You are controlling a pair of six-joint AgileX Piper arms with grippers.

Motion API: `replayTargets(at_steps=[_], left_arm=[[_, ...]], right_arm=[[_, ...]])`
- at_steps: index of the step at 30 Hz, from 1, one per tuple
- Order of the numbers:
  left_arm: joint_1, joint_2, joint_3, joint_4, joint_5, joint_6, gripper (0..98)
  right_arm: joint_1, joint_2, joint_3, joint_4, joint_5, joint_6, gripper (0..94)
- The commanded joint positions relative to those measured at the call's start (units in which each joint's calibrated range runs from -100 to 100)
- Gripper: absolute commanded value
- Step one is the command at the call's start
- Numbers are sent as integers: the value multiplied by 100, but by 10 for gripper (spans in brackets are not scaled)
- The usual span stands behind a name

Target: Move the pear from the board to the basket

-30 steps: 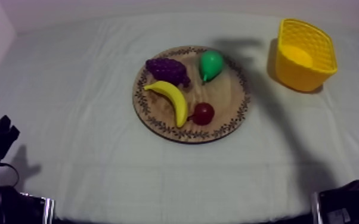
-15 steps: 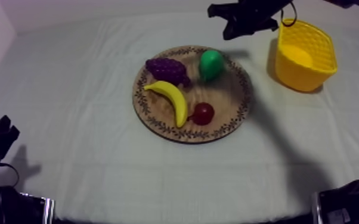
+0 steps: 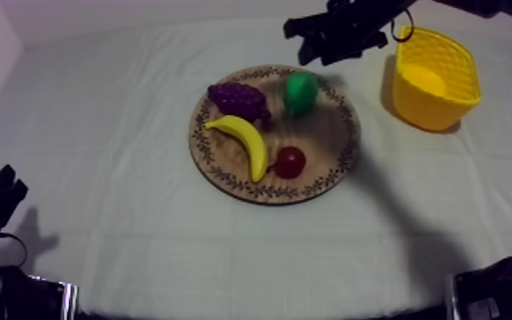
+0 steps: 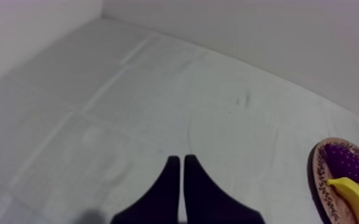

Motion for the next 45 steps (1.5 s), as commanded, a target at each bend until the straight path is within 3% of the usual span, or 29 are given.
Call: replayTargets(at_steps=[1,5,12,24,40,45], left_arm=[[-1,-4,0,1,0,2,1],[-1,-4,0,1,0,2,1],[-1,-4,0,1,0,2,1],[-1,-4,0,1,0,2,1],[-1,-4,0,1,0,2,1],[-1,-4,0,1,0,2,1]], right_arm=[[-45,-29,-7,237,42,-409,740],[-114,-79,-22,495,50,-751,867],[-107,-102,29,680,1,-999,905],[63,506,-65,748,-144,-990,888],[129,2191,-1014,890,-193,-966,796],[167,2474,-1306,832,-169,-720,699]])
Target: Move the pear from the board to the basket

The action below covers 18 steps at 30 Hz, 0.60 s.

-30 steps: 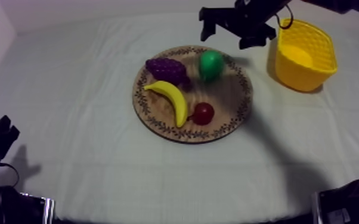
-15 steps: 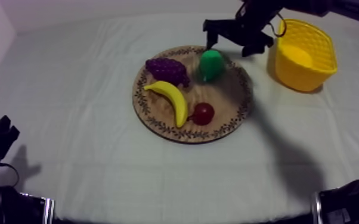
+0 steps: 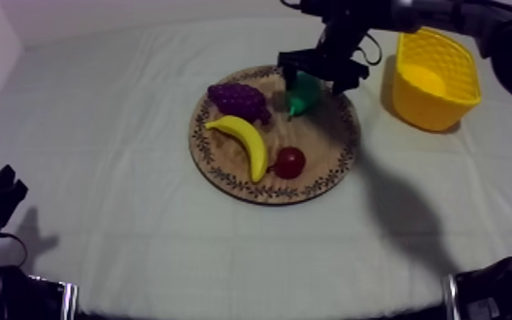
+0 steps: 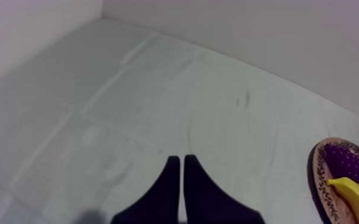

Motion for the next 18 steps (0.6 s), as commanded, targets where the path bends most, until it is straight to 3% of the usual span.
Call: replayTargets(at_steps=[1,4,8,18], left_arm=[[-1,-4,0,1,0,2,1],[-1,-4,0,1,0,2,1],[-1,-4,0,1,0,2,1],[-1,-4,0,1,0,2,1]], right_arm=[[4,50,-92,-57,-4,205,650],[13,80,-143,-133,-90,405,504],[7,74,-119,-220,-188,584,392],[-79,-340,145,-315,-120,826,326]])
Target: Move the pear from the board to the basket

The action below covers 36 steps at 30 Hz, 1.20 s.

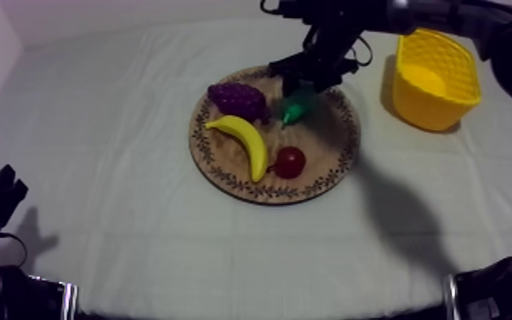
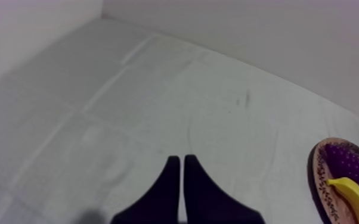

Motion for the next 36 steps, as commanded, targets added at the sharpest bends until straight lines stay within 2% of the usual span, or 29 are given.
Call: replayTargets(at_steps=[1,6,12,19,28,36], left_arm=[[-1,-4,0,1,0,2,1],[-1,-4,0,1,0,2,1],[-1,-4,0,1,0,2,1],[-1,-4,0,1,0,2,1],[-1,-4,0,1,0,2,1],[-1,-4,0,1,0,2,1]], right_arm=[[58,-318,52,25,84,58,329],[399,-1373,297,-50,489,404,339],[1136,-2796,1084,-239,810,1075,356],[1897,-3394,1595,-326,1018,1674,363],[2424,-3021,1955,-251,382,1836,373],[2667,-2030,1561,-278,194,1856,377]])
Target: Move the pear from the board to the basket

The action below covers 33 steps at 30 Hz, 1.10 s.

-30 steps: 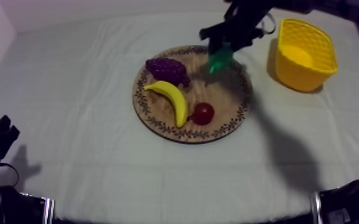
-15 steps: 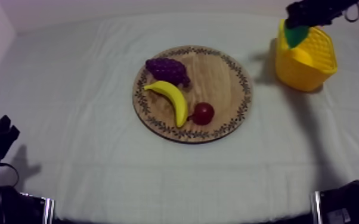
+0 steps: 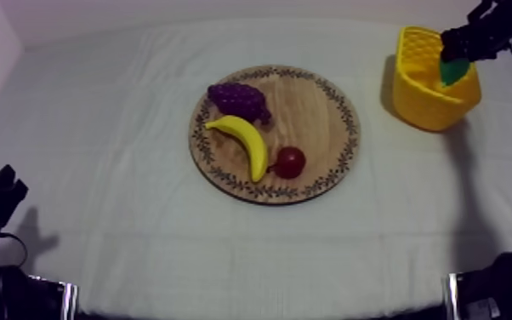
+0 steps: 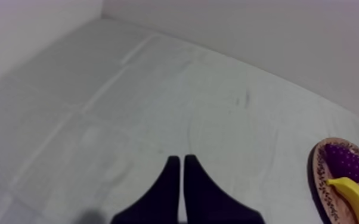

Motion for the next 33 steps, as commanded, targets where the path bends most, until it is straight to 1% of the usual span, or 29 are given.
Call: replayTargets(at_steps=[1,6,11,13,15,17,19,25,29,31,32,33], left_arm=[[-1,-4,0,1,0,0,1],[-1,-4,0,1,0,-1,1],[-1,-4,0,1,0,-1,1],[-1,-4,0,1,0,-1,1],[-1,-4,0,1,0,-1,1],[-1,-4,0,1,0,-1,1],[-1,-4,0,1,0,-1,1],[-1,-4,0,1,0,-1,1],[-1,-4,0,1,0,-1,1],[-1,-4,0,1,0,-1,1],[-1,-4,0,1,0,-1,1],[-1,-4,0,1,0,-1,1]], right_arm=[[2,386,-150,4,18,-20,377],[-35,1091,-524,41,-11,-69,381],[-67,1632,-971,138,7,-193,389],[-57,1753,-1119,152,29,-216,405],[-56,1816,-1204,186,28,-266,444],[-76,1835,-1237,269,-5,-380,495],[-96,1806,-1226,328,-50,-455,522],[-151,1407,-820,398,-337,-580,562],[-194,917,-301,502,-585,-751,588],[-176,589,20,493,-681,-754,559],[-153,389,215,465,-746,-727,509],[-124,163,431,426,-818,-687,439]])
